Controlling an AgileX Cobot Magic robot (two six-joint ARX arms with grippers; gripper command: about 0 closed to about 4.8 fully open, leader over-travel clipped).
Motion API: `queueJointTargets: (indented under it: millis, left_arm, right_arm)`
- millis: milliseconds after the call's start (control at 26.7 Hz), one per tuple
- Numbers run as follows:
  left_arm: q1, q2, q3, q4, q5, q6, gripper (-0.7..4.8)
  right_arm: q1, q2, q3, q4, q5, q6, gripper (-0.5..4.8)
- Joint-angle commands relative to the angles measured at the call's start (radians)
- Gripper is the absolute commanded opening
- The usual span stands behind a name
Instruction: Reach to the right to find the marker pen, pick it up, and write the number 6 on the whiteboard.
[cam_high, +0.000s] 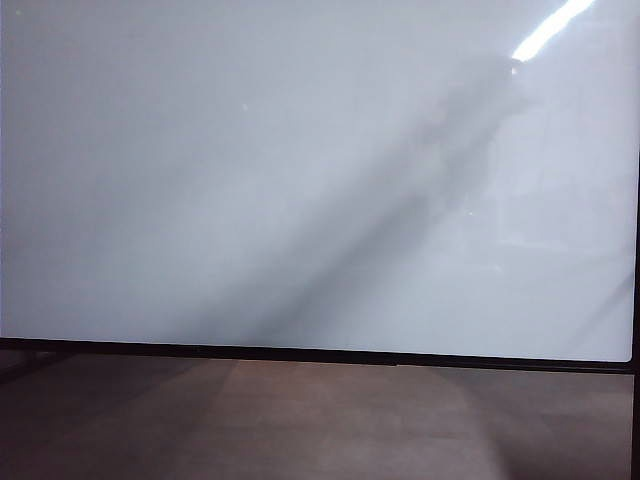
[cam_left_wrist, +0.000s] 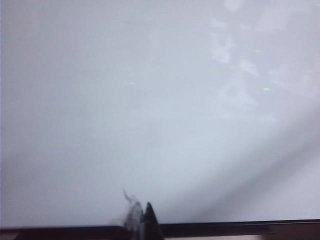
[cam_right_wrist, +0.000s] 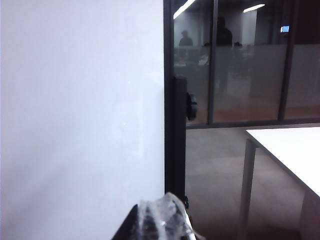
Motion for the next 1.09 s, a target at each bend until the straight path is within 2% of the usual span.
queueJointTargets:
  millis: [37,187,300,525,637,825,1087]
  left_arm:
    - [-0.01,0.097,0.099,0.021,0.063,-0.002,-0.07]
    - [-0.079,0.214,0.21,0.02,0.06,0.001,-0.06]
    - [-0.164,0.295,0.276,0.02,0.053,0.001,-0.07]
    - [-0.387,0.436,0.386,-0.012,-0.062,0.016,-0.07]
    - [-0.481,0.484,0.432,-0.048,-0.099,0.063,-0.07]
    - [-0.558,0.515,0.453,-0.048,-0.099,0.061,-0.06]
    - [-0.57,0.518,0.453,-0.054,-0.098,0.061,-0.06]
  right_arm:
    - [0.0,0.074,0.056,0.028,-0.016,-0.025,-0.01]
    - [-0.001,0.151,0.077,0.098,-0.03,-0.033,-0.01]
    - [-0.003,0.202,0.077,0.161,-0.029,-0.033,-0.01]
    - [-0.037,0.281,0.077,0.19,-0.043,-0.032,-0.01]
    - [-0.1,0.312,0.076,0.213,-0.117,-0.031,-0.01]
    - [-0.264,0.365,0.075,0.24,-0.265,-0.02,-0.01]
    - [-0.444,0.441,0.073,0.255,-0.408,-0.021,-0.01]
